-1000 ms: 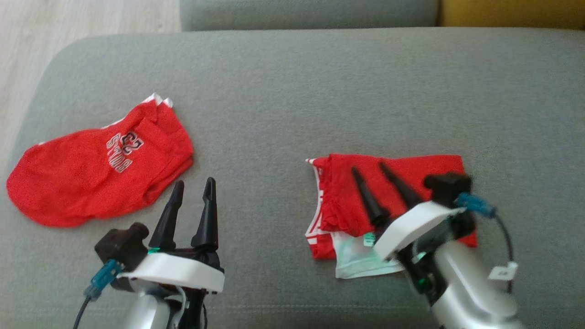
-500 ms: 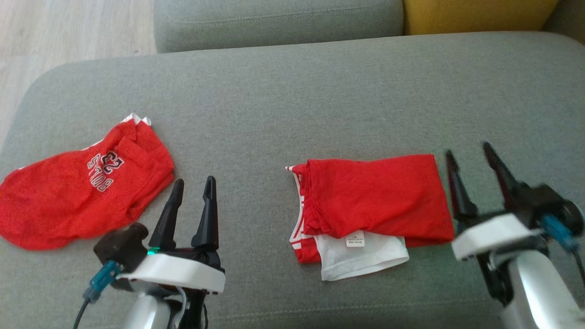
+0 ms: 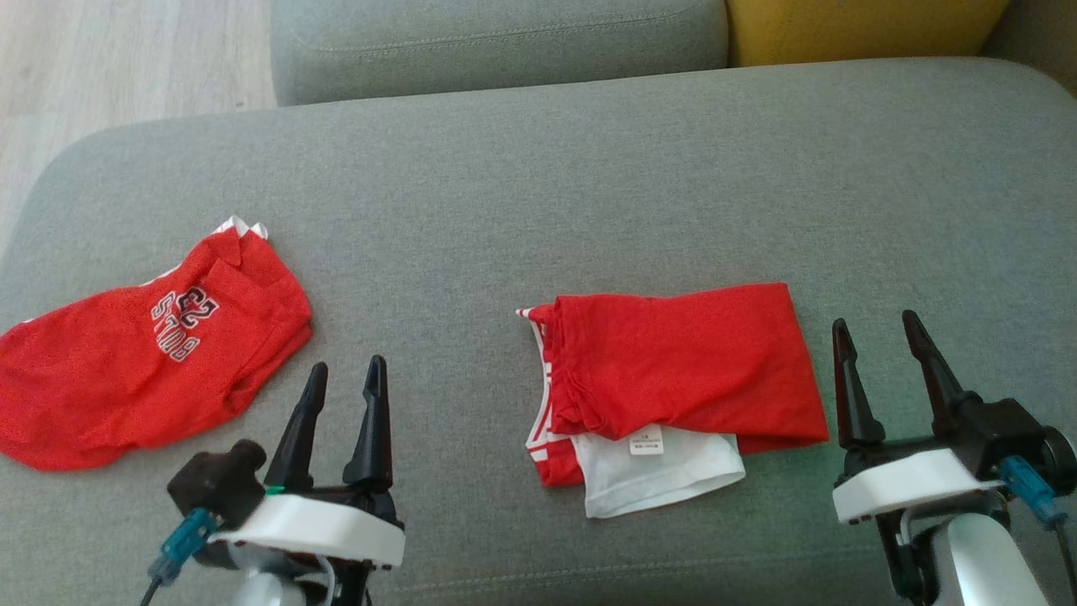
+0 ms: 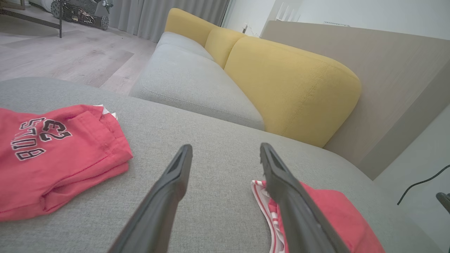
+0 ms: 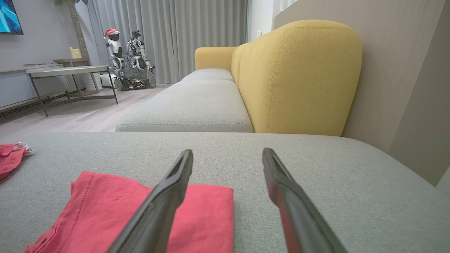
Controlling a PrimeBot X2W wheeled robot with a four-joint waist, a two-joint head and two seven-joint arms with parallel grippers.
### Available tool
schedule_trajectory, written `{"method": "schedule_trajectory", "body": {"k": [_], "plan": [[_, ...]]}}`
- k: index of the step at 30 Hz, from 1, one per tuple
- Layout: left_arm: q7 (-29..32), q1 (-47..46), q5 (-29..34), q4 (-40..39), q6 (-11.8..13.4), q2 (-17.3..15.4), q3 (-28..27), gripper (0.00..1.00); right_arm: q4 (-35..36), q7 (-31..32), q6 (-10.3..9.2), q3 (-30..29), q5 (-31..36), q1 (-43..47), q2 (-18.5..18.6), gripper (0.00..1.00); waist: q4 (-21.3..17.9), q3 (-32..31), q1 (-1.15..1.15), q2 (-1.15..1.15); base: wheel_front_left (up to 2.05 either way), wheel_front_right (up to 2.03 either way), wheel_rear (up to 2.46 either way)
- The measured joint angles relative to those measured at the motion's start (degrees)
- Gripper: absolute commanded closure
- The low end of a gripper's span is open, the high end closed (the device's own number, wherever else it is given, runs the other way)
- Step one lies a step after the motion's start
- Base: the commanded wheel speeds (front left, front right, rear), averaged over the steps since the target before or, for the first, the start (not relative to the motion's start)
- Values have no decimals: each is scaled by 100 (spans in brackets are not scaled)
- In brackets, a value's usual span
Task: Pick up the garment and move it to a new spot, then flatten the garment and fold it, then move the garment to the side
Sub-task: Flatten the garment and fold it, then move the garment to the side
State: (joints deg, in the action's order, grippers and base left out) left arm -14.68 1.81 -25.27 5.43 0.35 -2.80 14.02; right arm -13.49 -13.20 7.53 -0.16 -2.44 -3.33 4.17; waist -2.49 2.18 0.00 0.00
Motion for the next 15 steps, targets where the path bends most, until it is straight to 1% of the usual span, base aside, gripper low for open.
{"method": "schedule_trajectory", "body": {"k": [10,15], "plan": [[0,-4,0,-1,-2,0,1,0,-22,3,0,-20,44,-7,-22,0,63,66,0,0,0,0,0],[0,-35,0,1,-33,0,14,0,-268,147,0,-129,-67,-109,-74,0,95,227,0,0,0,0,0]]}}
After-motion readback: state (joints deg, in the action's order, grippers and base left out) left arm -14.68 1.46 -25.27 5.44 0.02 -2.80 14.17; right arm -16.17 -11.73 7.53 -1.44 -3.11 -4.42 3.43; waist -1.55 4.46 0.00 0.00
